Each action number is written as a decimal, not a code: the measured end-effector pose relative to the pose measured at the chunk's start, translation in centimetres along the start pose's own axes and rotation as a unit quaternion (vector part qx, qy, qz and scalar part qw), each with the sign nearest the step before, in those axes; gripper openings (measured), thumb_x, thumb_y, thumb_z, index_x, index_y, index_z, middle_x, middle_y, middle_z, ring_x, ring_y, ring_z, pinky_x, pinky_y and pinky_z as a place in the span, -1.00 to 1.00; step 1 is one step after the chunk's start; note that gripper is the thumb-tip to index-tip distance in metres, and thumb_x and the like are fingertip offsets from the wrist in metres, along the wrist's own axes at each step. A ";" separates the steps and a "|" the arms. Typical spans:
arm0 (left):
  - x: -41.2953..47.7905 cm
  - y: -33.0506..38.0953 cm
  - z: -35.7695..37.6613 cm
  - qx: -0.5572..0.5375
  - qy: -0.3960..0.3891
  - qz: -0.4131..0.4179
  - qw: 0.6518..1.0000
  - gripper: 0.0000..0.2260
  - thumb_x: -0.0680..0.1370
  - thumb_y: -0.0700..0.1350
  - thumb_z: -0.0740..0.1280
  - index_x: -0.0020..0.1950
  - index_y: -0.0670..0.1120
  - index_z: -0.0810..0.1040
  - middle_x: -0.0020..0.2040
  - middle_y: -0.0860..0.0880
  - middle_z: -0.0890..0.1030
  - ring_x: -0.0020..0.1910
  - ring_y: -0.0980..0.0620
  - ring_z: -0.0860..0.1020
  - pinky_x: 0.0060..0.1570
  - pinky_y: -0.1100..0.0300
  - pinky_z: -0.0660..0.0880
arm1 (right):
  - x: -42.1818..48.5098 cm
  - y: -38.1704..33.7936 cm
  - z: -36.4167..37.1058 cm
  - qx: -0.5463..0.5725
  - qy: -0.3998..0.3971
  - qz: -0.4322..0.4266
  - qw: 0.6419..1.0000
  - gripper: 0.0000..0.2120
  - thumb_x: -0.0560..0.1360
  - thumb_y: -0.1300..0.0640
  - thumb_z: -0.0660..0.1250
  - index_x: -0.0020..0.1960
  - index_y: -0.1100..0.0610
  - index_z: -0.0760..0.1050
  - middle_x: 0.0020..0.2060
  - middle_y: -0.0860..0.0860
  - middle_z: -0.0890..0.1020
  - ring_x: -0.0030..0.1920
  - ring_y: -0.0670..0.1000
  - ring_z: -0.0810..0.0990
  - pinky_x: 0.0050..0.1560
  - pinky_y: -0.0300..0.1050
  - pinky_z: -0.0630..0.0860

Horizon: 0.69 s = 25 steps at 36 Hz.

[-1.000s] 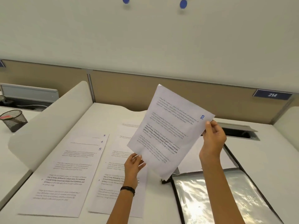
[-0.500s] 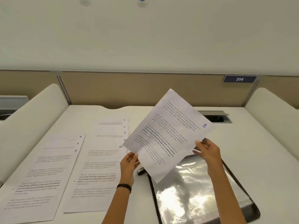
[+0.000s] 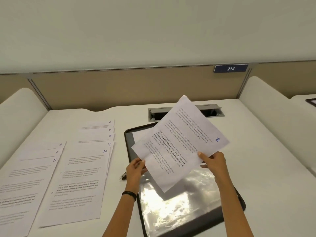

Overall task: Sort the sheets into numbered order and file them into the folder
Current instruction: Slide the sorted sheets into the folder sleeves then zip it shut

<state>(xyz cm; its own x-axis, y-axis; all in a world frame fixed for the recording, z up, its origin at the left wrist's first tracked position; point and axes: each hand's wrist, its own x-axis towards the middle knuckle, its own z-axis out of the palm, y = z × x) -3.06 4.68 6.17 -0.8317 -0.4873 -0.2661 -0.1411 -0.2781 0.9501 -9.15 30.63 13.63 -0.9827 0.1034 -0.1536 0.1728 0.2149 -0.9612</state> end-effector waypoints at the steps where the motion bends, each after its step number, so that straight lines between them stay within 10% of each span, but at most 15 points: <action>1: -0.1 -0.2 0.5 0.008 -0.014 -0.006 1.000 -0.90 0.59 -0.23 0.27 0.06 -0.22 0.54 -0.05 -0.17 0.64 -0.24 0.00 0.65 -0.28 0.24 0.59 | 0.2 0.1 -0.4 0.001 0.003 -0.005 1.000 -0.74 0.45 0.23 0.42 0.10 0.33 0.55 -0.12 0.18 0.66 -0.24 0.09 0.64 -0.40 -0.22 0.59; 6: -1.0 -1.5 3.4 0.055 -0.073 -0.009 0.996 -0.81 0.63 -0.15 0.21 0.13 -0.24 0.51 0.04 -0.21 0.62 -0.05 -0.10 0.66 -0.14 0.09 0.63 | 0.9 0.0 -2.3 -0.017 0.045 -0.014 0.999 -0.76 0.46 0.20 0.42 0.05 0.35 0.55 -0.24 0.14 0.63 -0.38 0.05 0.59 -0.43 -0.24 0.53; 13: -2.2 -3.7 8.0 0.103 -0.106 0.019 0.989 -0.73 0.61 -0.15 0.26 0.29 0.03 0.41 0.16 -0.01 0.56 0.11 -0.05 0.56 0.06 0.09 0.55 | 1.6 0.7 -5.7 -0.023 0.094 -0.011 0.995 -0.75 0.46 0.18 0.43 -0.02 0.37 0.55 -0.28 0.10 0.59 -0.28 0.15 0.63 -0.09 0.22 0.59; 20: -2.9 -6.9 12.3 0.229 -0.131 0.112 0.958 -0.67 0.61 -0.19 0.25 0.38 -0.06 0.39 0.36 -0.02 0.44 0.26 0.07 0.46 0.13 0.39 0.42 | 2.3 1.5 -9.7 0.010 0.135 -0.015 0.991 -0.68 0.48 0.23 0.40 0.17 0.36 0.51 -0.02 0.19 0.63 -0.33 0.01 0.58 -0.21 -0.05 0.64; 25: -3.5 -9.8 15.9 0.323 -0.209 0.193 0.903 -0.54 0.62 -0.13 0.23 0.51 0.04 0.23 0.52 0.04 0.23 0.51 0.06 0.13 0.47 0.05 0.14 | 2.8 2.5 -12.5 0.037 0.168 -0.028 0.985 -0.60 0.49 0.24 0.38 0.30 0.31 0.44 0.00 0.08 0.58 -0.21 0.08 0.60 -0.36 -0.30 0.59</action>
<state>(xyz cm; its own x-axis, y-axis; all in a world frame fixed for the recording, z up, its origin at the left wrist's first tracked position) -7.32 22.22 0.36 -0.9968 -0.0518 0.0604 0.0305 0.4526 0.8912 -10.61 43.59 13.70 -0.9109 0.4118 -0.0272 0.1011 0.1588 -0.9821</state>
